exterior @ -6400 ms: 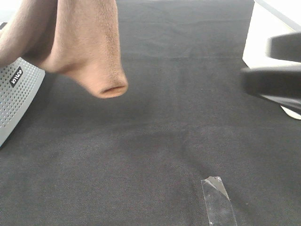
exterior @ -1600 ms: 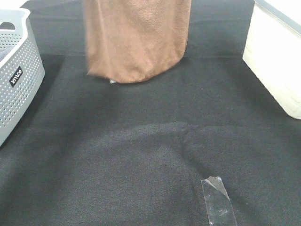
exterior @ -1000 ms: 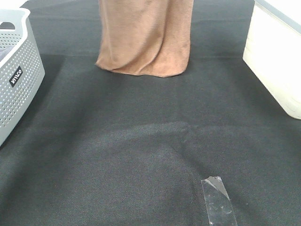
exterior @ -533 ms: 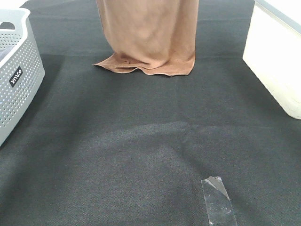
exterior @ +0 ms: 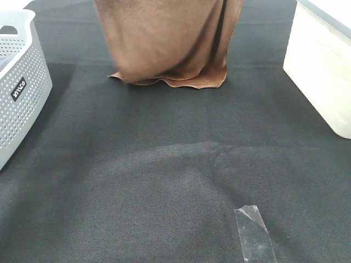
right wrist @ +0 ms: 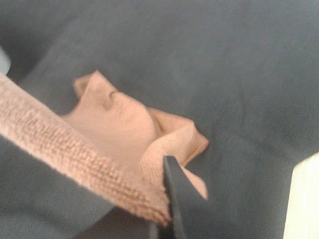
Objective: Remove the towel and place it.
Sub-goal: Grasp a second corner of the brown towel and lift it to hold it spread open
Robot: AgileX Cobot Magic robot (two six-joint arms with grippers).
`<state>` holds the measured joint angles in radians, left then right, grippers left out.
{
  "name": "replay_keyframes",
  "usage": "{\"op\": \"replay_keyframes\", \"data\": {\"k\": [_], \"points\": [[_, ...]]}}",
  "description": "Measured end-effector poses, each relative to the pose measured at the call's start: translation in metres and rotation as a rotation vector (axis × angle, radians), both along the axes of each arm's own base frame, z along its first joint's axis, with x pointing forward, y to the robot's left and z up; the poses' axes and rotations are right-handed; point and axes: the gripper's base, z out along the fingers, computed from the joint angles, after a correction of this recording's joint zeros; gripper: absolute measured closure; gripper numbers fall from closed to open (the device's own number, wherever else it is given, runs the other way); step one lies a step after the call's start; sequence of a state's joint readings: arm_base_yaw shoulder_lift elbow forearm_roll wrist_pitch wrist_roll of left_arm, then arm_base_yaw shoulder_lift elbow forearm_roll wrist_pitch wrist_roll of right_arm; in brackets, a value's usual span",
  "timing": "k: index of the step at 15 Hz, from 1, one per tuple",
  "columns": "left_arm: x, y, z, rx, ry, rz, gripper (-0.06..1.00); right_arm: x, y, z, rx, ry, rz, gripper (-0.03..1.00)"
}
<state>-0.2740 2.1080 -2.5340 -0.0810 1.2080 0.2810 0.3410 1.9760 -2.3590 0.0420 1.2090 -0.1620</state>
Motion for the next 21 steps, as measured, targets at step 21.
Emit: {"op": "replay_keyframes", "data": {"k": [21], "points": [[-0.275,0.054,-0.053,-0.257,0.426,0.057,0.94,-0.228,-0.051,-0.057,0.192,0.401,0.039,0.97]]}}
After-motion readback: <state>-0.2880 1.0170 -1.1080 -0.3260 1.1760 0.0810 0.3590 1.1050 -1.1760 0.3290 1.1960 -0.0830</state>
